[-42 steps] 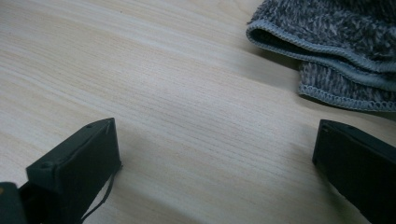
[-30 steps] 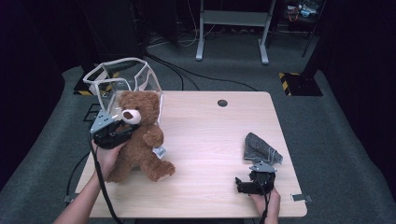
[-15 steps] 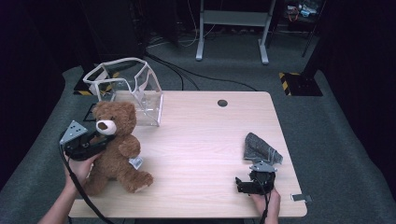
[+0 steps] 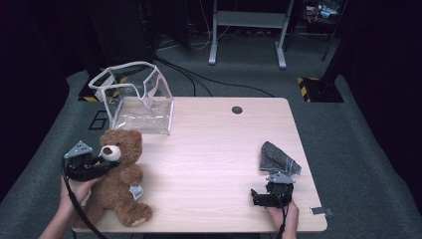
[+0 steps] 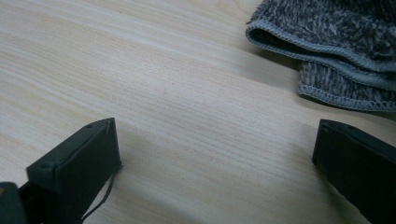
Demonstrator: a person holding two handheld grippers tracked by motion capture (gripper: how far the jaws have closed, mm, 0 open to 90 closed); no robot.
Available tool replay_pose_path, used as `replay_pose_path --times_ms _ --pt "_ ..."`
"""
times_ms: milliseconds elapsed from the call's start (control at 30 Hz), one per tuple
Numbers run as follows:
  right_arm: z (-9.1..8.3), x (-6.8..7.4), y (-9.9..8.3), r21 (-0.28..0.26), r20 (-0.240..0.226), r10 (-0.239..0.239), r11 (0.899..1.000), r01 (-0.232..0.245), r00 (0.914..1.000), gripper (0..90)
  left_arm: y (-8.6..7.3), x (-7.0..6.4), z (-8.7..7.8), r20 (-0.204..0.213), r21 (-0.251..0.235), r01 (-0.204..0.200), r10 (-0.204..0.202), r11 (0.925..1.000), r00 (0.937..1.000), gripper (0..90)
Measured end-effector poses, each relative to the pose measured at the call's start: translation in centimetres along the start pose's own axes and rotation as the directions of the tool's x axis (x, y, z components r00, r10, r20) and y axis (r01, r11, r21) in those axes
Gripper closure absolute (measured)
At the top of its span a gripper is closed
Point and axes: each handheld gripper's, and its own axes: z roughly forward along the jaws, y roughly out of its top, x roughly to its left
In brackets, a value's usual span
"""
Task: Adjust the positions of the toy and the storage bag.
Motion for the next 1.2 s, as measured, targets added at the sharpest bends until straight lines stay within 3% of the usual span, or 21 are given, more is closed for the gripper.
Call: replay_pose_path --times_ms 167,233,333,467,533,600,733,767,833,933,1033,1200 --pt "0.0 0.0 0.0 0.000 0.002 -0.001 1.000 0.001 1.0000 0.0 -0.8 1.2 3.0 0.024 0.120 0.071 -0.074 0.9903 0.9970 55.5" --pt "0.0 0.0 0.0 -0.001 0.002 0.002 1.000 -0.002 1.0000 0.0 -1.0 1.3 3.3 0.031 0.106 0.093 -0.097 0.9900 0.9948 54.7" --pt "0.0 0.0 0.0 0.000 0.001 0.001 1.000 -0.001 1.0000 0.0 -0.8 1.6 3.2 0.033 0.127 0.091 -0.096 0.9878 0.9949 51.5" --pt "0.0 0.0 0.0 0.002 -0.001 -0.001 1.000 0.001 1.0000 0.0 -0.3 1.5 3.1 0.002 0.131 0.104 -0.105 0.9859 0.9944 39.1" --pt "0.0 0.0 0.0 0.001 -0.001 -0.003 1.000 0.003 1.0000 0.0 -0.2 1.5 3.0 -0.001 0.137 0.092 -0.093 0.9862 0.9957 34.6" --pt "0.0 0.0 0.0 -0.001 0.002 -0.002 1.000 0.002 1.0000 0.0 0.2 1.0 3.0 -0.034 0.132 0.088 -0.084 0.9874 0.9959 30.6" --pt "0.0 0.0 0.0 -0.002 0.003 -0.004 1.000 0.004 1.0000 0.0 0.7 0.7 2.6 -0.041 0.133 0.079 -0.074 0.9880 0.9964 24.4" --pt "0.0 0.0 0.0 -0.001 0.003 -0.005 1.000 0.005 1.0000 0.0 0.9 0.7 2.4 -0.048 0.127 0.053 -0.047 0.9905 0.9978 23.7" --pt "0.0 0.0 0.0 -0.001 0.001 -0.009 1.000 0.009 1.0000 0.0 1.3 0.5 1.9 -0.052 0.111 0.052 -0.046 0.9925 0.9976 20.0" --pt "0.0 0.1 0.1 0.001 -0.002 0.003 1.000 -0.003 1.0000 0.0 2.1 0.3 1.3 -0.053 0.106 0.045 -0.039 0.9933 0.9978 17.0" --pt "0.0 0.0 0.1 0.000 -0.002 0.001 1.000 -0.001 1.0000 0.0 3.6 0.0 0.6 -0.067 0.102 0.014 -0.007 0.9947 0.9977 14.7" --pt "0.0 0.0 0.1 0.003 -0.006 0.001 1.000 -0.001 1.0000 0.0 5.2 -0.4 0.3 -0.067 0.082 0.013 -0.008 0.9966 0.9977 12.0"
